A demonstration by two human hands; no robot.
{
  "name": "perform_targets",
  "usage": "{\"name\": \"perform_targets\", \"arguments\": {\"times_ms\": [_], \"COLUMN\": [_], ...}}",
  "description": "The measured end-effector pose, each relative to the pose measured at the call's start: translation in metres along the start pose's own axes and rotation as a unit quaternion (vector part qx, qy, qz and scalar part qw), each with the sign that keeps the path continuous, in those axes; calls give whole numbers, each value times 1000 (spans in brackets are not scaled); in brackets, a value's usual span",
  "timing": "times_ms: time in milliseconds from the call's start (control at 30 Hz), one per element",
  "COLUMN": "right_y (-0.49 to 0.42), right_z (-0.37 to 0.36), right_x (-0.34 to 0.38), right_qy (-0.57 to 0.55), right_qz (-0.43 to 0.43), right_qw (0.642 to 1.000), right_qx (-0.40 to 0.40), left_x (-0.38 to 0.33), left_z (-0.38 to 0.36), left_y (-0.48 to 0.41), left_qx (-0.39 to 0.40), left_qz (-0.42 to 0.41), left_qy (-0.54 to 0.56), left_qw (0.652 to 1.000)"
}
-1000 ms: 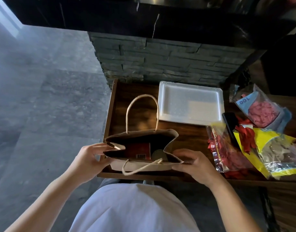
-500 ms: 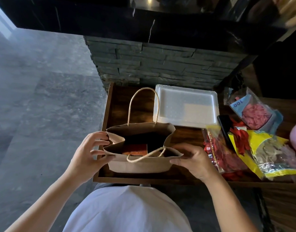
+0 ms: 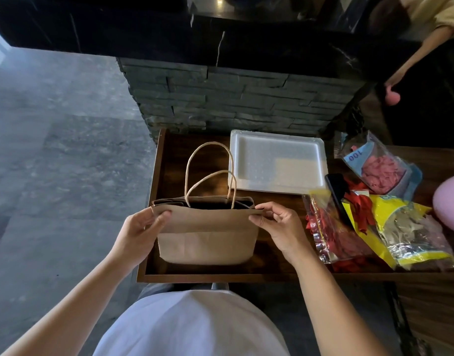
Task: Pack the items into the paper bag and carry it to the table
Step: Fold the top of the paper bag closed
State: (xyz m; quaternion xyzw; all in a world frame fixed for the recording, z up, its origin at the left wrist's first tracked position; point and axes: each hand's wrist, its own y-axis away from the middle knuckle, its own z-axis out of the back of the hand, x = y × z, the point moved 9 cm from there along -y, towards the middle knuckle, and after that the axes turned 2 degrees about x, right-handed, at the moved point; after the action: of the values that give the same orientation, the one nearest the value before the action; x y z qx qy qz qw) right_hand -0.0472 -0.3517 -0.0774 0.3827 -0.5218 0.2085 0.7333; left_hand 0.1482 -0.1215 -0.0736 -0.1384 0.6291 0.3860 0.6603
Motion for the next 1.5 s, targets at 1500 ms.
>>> {"name": "perform_targets", "arguments": {"times_ms": [1500], "right_y": [-24], "right_z": [-5], "right_x": [-41], "right_qy": [185], "right_qz": [21], "right_qw": [982], "right_qx": [-20], "left_x": [-141], "left_z": [-193], "left_y": [-55], "left_qx": [308], "left_qz": [-245], "left_qy": [-637], "left_qw": [663]}}
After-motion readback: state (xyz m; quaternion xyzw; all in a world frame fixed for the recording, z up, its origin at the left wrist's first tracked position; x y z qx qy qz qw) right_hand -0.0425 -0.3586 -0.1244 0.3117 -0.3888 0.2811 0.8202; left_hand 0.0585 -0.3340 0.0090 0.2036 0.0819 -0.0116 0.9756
